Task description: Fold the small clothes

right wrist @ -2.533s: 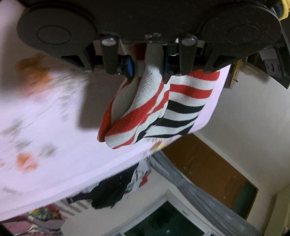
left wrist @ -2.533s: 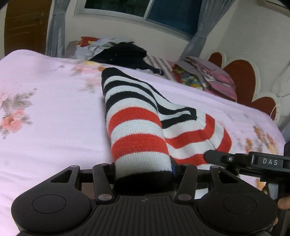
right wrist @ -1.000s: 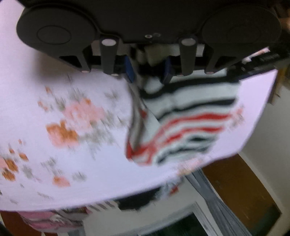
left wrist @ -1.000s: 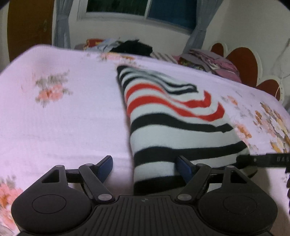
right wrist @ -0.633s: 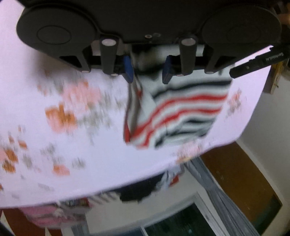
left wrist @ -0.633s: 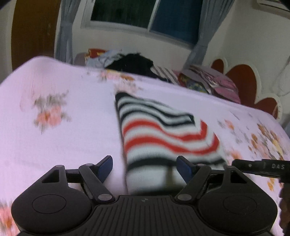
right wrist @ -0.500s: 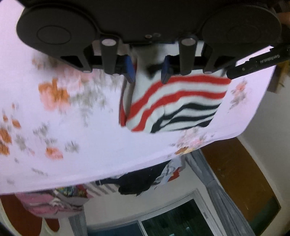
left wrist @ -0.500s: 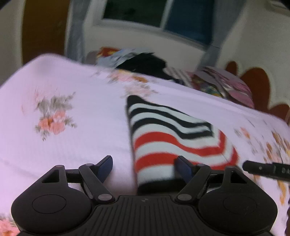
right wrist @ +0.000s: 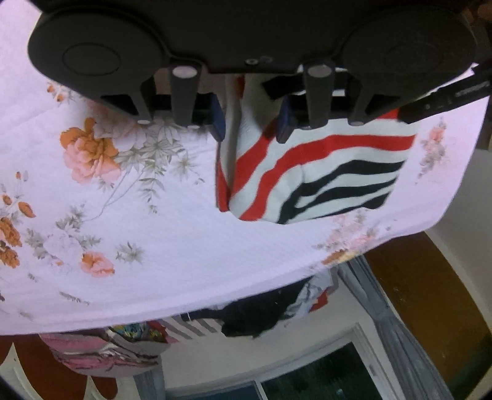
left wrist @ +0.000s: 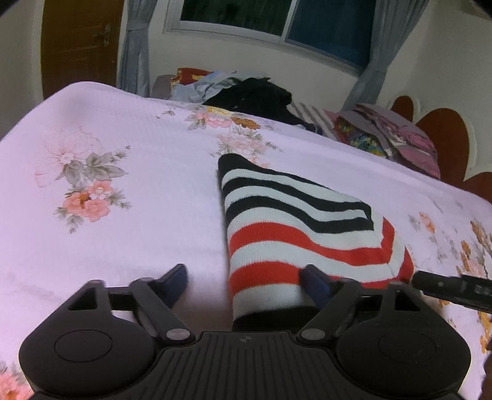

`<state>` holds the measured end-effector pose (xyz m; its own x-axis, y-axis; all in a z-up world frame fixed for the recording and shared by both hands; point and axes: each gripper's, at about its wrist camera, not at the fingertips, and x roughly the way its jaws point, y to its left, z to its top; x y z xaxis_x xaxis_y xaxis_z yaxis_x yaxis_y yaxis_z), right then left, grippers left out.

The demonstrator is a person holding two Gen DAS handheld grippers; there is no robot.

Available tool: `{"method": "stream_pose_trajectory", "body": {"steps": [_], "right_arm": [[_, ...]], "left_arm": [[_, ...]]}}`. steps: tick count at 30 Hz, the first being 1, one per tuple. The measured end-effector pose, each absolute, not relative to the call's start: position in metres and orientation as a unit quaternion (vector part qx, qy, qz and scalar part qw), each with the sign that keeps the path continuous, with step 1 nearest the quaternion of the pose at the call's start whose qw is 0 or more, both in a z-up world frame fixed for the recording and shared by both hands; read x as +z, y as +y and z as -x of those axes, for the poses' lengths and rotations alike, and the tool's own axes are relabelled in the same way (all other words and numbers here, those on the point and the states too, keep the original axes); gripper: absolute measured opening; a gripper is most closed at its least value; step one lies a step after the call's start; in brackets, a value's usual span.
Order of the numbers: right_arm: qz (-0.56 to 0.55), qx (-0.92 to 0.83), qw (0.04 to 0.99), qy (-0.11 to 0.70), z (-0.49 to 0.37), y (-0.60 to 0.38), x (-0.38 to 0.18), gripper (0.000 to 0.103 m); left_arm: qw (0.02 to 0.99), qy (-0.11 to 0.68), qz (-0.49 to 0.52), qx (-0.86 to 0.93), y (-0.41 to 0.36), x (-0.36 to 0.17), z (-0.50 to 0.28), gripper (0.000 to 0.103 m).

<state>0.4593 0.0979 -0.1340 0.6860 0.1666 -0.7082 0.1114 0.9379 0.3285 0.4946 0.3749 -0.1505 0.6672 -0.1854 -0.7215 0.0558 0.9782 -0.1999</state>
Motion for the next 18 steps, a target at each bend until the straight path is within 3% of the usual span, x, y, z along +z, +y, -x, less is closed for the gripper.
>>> {"method": "stream_pose_trajectory", "body": {"steps": [4,6,18], "right_arm": [[-0.162,0.04,0.903,0.395,-0.437,0.102,-0.121,0.043],[-0.159,0.051,0.903,0.396,-0.427,0.104,-0.116,0.047],[-0.11,0.07,0.908,0.399,-0.368,0.106,-0.107,0.061]], "left_arm": [[0.915,0.393,0.064,-0.061,0.369,-0.138,-0.479,0.096],[0.917,0.391,0.059,-0.057,0.365,-0.131,-0.47,0.103],[0.917,0.398,0.016,0.005,0.343,-0.112,-0.405,0.103]]}}
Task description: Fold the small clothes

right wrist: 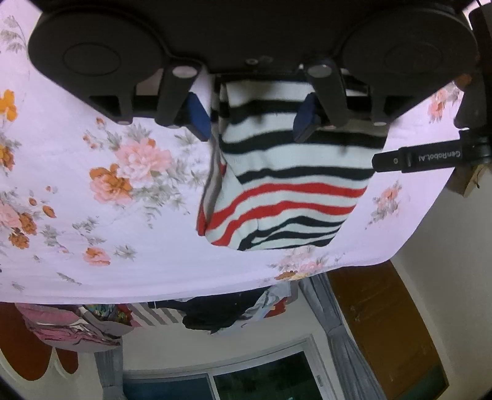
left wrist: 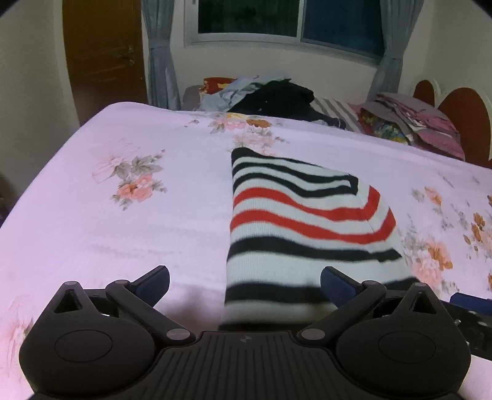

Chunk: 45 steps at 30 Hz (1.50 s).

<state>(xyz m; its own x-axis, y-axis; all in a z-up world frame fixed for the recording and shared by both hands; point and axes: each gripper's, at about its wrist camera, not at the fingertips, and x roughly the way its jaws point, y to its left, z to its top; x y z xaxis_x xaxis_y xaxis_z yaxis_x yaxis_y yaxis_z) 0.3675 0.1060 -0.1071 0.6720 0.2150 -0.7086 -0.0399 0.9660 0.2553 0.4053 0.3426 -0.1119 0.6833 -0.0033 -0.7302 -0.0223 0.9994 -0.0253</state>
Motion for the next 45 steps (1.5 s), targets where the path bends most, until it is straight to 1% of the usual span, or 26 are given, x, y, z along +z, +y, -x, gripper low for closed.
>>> {"method": "stream_pose_trajectory", "body": {"steps": [3,4,5,8,10,12,14,18,20,23,25,26,27,29,36,45], "right_arm": [[-0.089,0.059,0.907,0.407,-0.366,0.11,-0.115,0.064],[-0.075,0.047,0.904,0.418,-0.369,0.111,-0.121,0.066],[-0.061,0.03,0.899,0.432,-0.372,0.112,-0.129,0.066],[-0.088,0.029,0.893,0.44,-0.366,0.105,-0.133,0.058],[-0.119,0.045,0.902,0.412,-0.345,0.098,-0.119,0.06],[-0.119,0.056,0.909,0.395,-0.322,0.094,-0.105,0.063],[-0.117,0.069,0.913,0.385,-0.297,0.092,-0.091,0.064],[-0.103,0.094,0.92,0.367,-0.24,0.088,-0.067,0.07],[-0.092,0.101,0.924,0.356,-0.21,0.087,-0.053,0.07],[-0.075,0.108,0.934,0.333,-0.17,0.086,-0.031,0.08],[-0.066,0.11,0.94,0.315,-0.144,0.085,-0.014,0.081],[-0.064,0.108,0.943,0.307,-0.134,0.084,-0.007,0.084],[-0.061,0.104,0.947,0.297,-0.123,0.083,0.001,0.09],[-0.057,0.091,0.954,0.28,-0.101,0.08,0.013,0.095],[-0.048,0.06,0.966,0.245,-0.051,0.077,0.036,0.097],[-0.041,0.066,0.971,0.227,-0.03,0.083,0.043,0.097]], "left_arm": [[0.915,0.403,0.011,0.006,0.338,-0.114,-0.389,0.103],[0.913,0.408,0.017,0.003,0.338,-0.114,-0.383,0.103],[0.91,0.414,0.025,0.004,0.339,-0.113,-0.377,0.103],[0.914,0.403,0.03,0.024,0.34,-0.106,-0.354,0.103],[0.922,0.384,0.037,0.041,0.342,-0.096,-0.335,0.103],[0.926,0.37,0.053,0.054,0.345,-0.083,-0.314,0.103],[0.929,0.358,0.064,0.06,0.346,-0.071,-0.292,0.103],[0.935,0.347,0.046,0.057,0.342,-0.048,-0.247,0.103],[0.934,0.349,0.037,0.061,0.339,-0.038,-0.224,0.103],[0.936,0.347,0.035,0.057,0.336,-0.022,-0.186,0.103],[0.938,0.343,0.031,0.051,0.333,-0.013,-0.162,0.103],[0.938,0.341,0.03,0.05,0.333,-0.008,-0.151,0.103],[0.939,0.338,0.027,0.049,0.332,-0.004,-0.14,0.103],[0.94,0.335,0.029,0.048,0.333,0.004,-0.12,0.103],[0.943,0.323,0.036,0.065,0.341,0.023,-0.063,0.103],[0.95,0.304,0.021,0.07,0.337,0.039,-0.028,0.103]]}}
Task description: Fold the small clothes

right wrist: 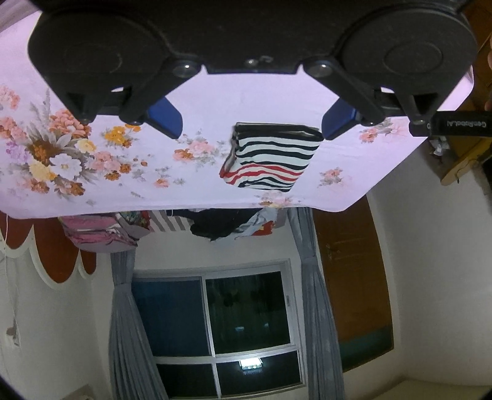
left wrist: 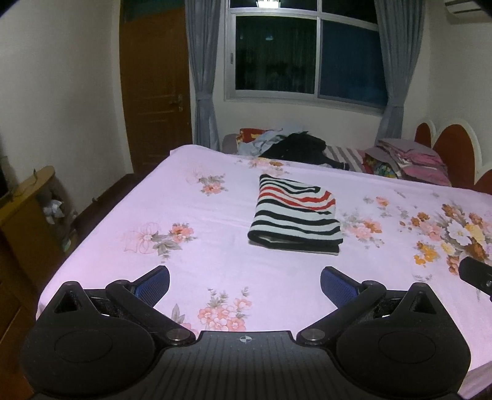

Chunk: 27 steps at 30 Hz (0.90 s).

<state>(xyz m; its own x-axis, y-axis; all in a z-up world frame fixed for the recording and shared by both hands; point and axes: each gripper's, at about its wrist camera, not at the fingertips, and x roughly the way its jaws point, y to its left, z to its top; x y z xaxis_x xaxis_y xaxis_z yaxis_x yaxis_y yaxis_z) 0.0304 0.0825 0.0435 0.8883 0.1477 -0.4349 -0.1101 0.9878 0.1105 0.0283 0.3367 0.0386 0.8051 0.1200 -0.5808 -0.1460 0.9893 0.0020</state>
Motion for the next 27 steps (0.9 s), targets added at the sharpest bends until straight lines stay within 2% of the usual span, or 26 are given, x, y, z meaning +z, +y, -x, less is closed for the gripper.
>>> {"method": "stream_pose_trajectory", "body": {"steps": [27], "right_arm": [[-0.067,0.07,0.97,0.225,-0.031,0.08,0.042,0.099]], "left_arm": [[0.952,0.3,0.005,0.062,0.322,0.046,-0.03,0.103]]}}
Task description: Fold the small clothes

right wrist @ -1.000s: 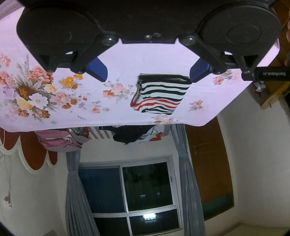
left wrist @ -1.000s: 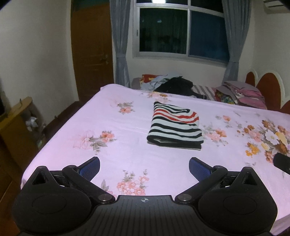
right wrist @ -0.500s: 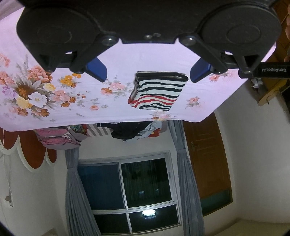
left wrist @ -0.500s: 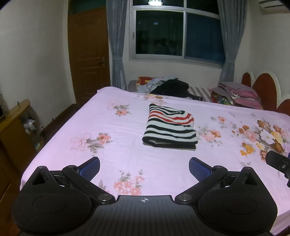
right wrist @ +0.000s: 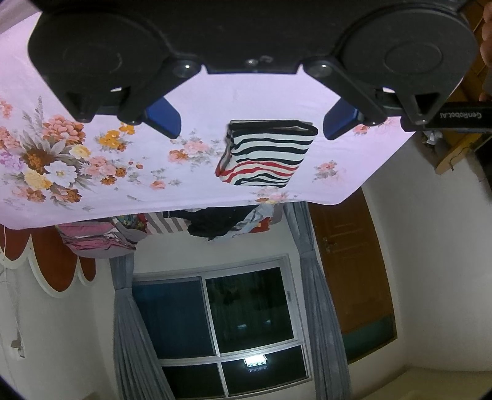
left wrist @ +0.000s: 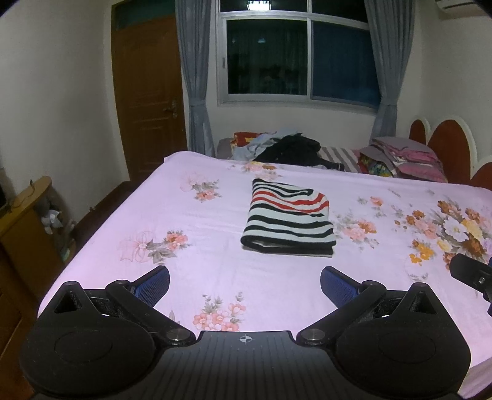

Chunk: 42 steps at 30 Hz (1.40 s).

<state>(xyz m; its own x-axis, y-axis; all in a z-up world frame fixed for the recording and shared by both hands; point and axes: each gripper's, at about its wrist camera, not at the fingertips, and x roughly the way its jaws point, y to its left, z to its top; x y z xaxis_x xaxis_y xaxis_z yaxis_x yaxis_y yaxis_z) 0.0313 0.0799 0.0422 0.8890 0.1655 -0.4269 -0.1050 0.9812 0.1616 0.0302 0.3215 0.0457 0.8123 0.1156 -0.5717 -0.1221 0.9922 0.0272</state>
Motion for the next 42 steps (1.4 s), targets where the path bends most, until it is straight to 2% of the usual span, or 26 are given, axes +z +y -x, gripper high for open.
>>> {"method": "stream_pose_trajectory", "body": {"steps": [42], "right_arm": [[-0.081,0.067,0.965,0.241,-0.045,0.072,0.033,0.101]], "left_arm": [[0.949,0.313,-0.004,0.047,0.302,0.041,-0.047,0.103]]}}
